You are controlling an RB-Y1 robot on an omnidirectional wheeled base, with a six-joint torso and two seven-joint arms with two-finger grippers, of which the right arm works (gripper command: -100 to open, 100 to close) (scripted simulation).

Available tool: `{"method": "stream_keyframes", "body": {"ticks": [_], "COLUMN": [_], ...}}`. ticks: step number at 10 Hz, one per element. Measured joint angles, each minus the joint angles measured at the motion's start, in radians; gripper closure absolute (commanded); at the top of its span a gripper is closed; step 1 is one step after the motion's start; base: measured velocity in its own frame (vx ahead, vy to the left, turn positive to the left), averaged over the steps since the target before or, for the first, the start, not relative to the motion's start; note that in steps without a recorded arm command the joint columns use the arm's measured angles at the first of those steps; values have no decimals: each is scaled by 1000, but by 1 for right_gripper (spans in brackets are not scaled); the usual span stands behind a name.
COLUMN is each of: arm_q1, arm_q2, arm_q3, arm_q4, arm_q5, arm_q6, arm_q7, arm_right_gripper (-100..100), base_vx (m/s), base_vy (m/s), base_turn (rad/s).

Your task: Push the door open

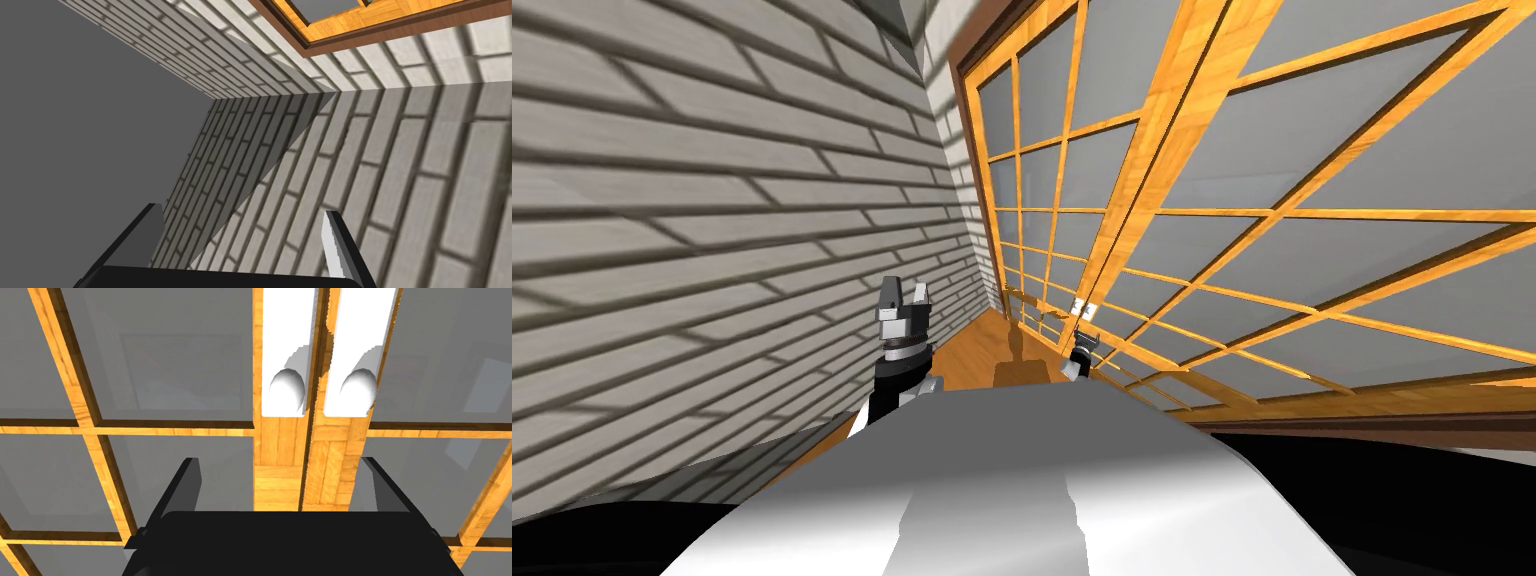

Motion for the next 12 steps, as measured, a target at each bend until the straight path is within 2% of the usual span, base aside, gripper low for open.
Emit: {"method": "stream_keyframes", "body": {"ticks": [2,3,4,8,12], "arm_q1": [4,-2,4,1,19], "arm_q2": [-4,-9,-12,-31,-50], "arm_q3": [-1,-2,-3,-7,-13], "arm_q4": [-6,7,-3,9,-17], "arm_q5": [2,3,5,11,25], "arm_q6": [1,-3,0,-3,9], "arm_q7": [-1,-3,-4,-13,-22], "arm_right_gripper": [-100,-100,-100,-100,-100], "base_vx": [-235,-242,-240,-258,-230], "base_vy": [6,13,-9,-25,-39], "base_turn": [21,34,28,36,48]}}
